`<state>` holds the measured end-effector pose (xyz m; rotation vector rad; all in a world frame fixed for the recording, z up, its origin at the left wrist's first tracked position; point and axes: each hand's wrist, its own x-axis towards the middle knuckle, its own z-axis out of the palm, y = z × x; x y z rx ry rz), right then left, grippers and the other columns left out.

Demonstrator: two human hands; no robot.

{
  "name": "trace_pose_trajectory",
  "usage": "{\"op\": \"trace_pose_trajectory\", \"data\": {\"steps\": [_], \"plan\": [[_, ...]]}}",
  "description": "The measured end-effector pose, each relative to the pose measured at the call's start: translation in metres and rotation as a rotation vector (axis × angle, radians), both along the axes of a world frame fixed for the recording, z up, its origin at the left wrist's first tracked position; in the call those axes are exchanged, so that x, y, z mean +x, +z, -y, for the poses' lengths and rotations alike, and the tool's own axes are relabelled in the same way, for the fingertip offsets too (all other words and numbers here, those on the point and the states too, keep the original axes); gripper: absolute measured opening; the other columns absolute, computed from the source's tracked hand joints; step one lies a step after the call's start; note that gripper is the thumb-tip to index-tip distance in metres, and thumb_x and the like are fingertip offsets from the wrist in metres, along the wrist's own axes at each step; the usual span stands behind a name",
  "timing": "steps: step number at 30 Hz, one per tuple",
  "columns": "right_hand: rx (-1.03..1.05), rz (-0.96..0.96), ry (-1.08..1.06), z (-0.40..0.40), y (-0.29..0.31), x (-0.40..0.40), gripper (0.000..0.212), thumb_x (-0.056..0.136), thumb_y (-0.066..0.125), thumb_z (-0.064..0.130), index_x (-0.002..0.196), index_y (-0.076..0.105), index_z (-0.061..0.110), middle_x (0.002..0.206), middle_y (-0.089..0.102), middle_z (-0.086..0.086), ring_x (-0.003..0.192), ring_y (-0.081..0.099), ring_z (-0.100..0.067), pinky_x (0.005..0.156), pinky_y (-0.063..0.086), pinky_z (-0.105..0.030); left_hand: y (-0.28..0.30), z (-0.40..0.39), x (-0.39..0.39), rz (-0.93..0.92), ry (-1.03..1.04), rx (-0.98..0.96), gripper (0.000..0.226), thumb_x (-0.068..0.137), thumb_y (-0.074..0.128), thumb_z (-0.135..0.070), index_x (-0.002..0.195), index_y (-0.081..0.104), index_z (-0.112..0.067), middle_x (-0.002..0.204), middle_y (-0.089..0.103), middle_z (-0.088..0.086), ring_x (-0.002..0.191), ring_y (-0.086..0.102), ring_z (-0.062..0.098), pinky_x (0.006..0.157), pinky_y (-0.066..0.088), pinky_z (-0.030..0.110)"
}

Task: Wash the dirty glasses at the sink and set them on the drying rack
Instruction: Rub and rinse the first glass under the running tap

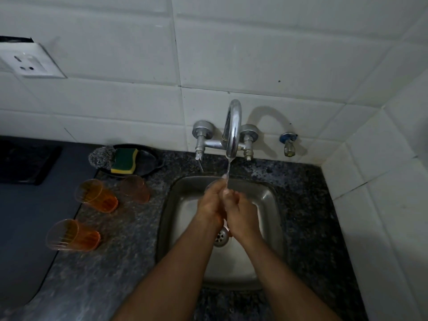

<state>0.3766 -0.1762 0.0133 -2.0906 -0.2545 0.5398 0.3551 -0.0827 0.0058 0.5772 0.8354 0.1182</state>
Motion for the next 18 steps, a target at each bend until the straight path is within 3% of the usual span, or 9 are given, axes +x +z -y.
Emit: {"op": "trace_pose_trajectory", "data": {"steps": [3, 5, 7, 9, 11, 13, 14, 16, 18], "plan": [[0.304, -0.690, -0.259, -0.001, 0.006, 0.009, 0.053, 0.108, 0.037, 0.054, 0.100, 0.068, 0.011, 0.062, 0.061, -0.004, 0.044, 0.043, -0.014, 0.041, 0.031, -0.023, 0.005, -0.001, -0.002, -0.032, -0.109, 0.015, 0.052, 0.088, 0.069, -0.060, 0.096, 0.077, -0.009, 0.097, 0.078, 0.018, 0.085, 0.078, 0.025, 0.084, 0.061, 0.041], [0.353, -0.848, -0.250, 0.002, 0.015, 0.013, 0.057, 0.109, 0.036, 0.053, 0.103, 0.070, 0.009, 0.061, 0.059, -0.008, 0.042, 0.036, -0.013, 0.039, 0.026, -0.022, 0.004, -0.003, -0.008, -0.052, -0.173, 0.068, 0.068, 0.094, 0.055, -0.069, 0.112, 0.075, -0.007, 0.104, 0.077, 0.022, 0.082, 0.077, 0.019, 0.079, 0.064, 0.037], [0.272, -0.698, -0.138, 0.001, 0.013, 0.013, 0.054, 0.108, 0.039, 0.054, 0.106, 0.071, 0.010, 0.072, 0.064, -0.007, 0.047, 0.048, -0.014, 0.044, 0.036, -0.026, 0.003, -0.005, -0.012, -0.077, -0.206, 0.075, 0.071, 0.100, 0.043, -0.068, 0.117, 0.074, -0.006, 0.105, 0.077, 0.021, 0.075, 0.074, 0.022, 0.061, 0.059, 0.032], [0.151, -0.492, 0.021, 0.000, 0.011, 0.006, 0.038, 0.107, 0.047, 0.049, 0.120, 0.061, 0.016, 0.099, 0.072, -0.004, 0.072, 0.069, -0.016, 0.057, 0.051, -0.030, 0.002, -0.006, -0.013, -0.099, -0.188, 0.057, 0.065, 0.105, 0.037, -0.061, 0.120, 0.073, -0.008, 0.109, 0.078, 0.018, 0.093, 0.074, 0.029, 0.072, 0.057, 0.037], [0.004, -0.269, 0.198, 0.001, 0.007, 0.001, 0.028, 0.106, 0.053, 0.040, 0.125, 0.053, 0.019, 0.109, 0.071, 0.002, 0.090, 0.071, -0.011, 0.069, 0.058, -0.024, 0.003, -0.010, -0.013, -0.116, -0.134, 0.025, 0.062, 0.108, 0.036, -0.055, 0.119, 0.072, -0.006, 0.105, 0.078, 0.017, 0.102, 0.072, 0.031, 0.086, 0.055, 0.042], [-0.055, -0.068, 0.255, 0.001, 0.010, 0.001, 0.013, 0.104, 0.059, 0.034, 0.114, 0.058, 0.026, 0.097, 0.070, 0.008, 0.082, 0.068, 0.001, 0.063, 0.051, -0.011, 0.003, -0.016, -0.012, -0.099, -0.108, 0.001, 0.064, 0.107, 0.036, -0.057, 0.110, 0.074, -0.006, 0.093, 0.079, 0.013, 0.090, 0.072, 0.027, 0.083, 0.054, 0.040], [-0.036, -0.018, 0.247, 0.000, 0.014, 0.002, 0.003, 0.103, 0.062, 0.033, 0.105, 0.059, 0.032, 0.090, 0.071, 0.008, 0.073, 0.067, 0.003, 0.058, 0.048, -0.010, 0.003, -0.019, -0.012, -0.069, -0.111, 0.001, 0.065, 0.105, 0.036, -0.061, 0.104, 0.074, -0.008, 0.087, 0.076, 0.010, 0.081, 0.069, 0.024, 0.078, 0.053, 0.037], [-0.001, 0.048, 0.216, -0.003, 0.019, 0.007, 0.011, 0.103, 0.063, 0.028, 0.094, 0.059, 0.033, 0.080, 0.072, 0.004, 0.059, 0.067, 0.000, 0.050, 0.048, -0.014, 0.005, -0.023, -0.010, -0.012, -0.128, 0.021, 0.065, 0.100, 0.043, -0.068, 0.100, 0.074, -0.010, 0.084, 0.067, 0.009, 0.070, 0.062, 0.021, 0.070, 0.049, 0.035], [-0.020, 0.054, 0.207, -0.004, 0.021, 0.012, 0.008, 0.101, 0.067, 0.023, 0.095, 0.063, 0.027, 0.078, 0.073, 0.001, 0.058, 0.069, -0.004, 0.049, 0.051, -0.018, 0.003, -0.027, -0.011, 0.035, -0.161, 0.041, 0.059, 0.099, 0.051, -0.065, 0.103, 0.072, -0.010, 0.089, 0.068, 0.012, 0.072, 0.064, 0.024, 0.073, 0.048, 0.039]]}}
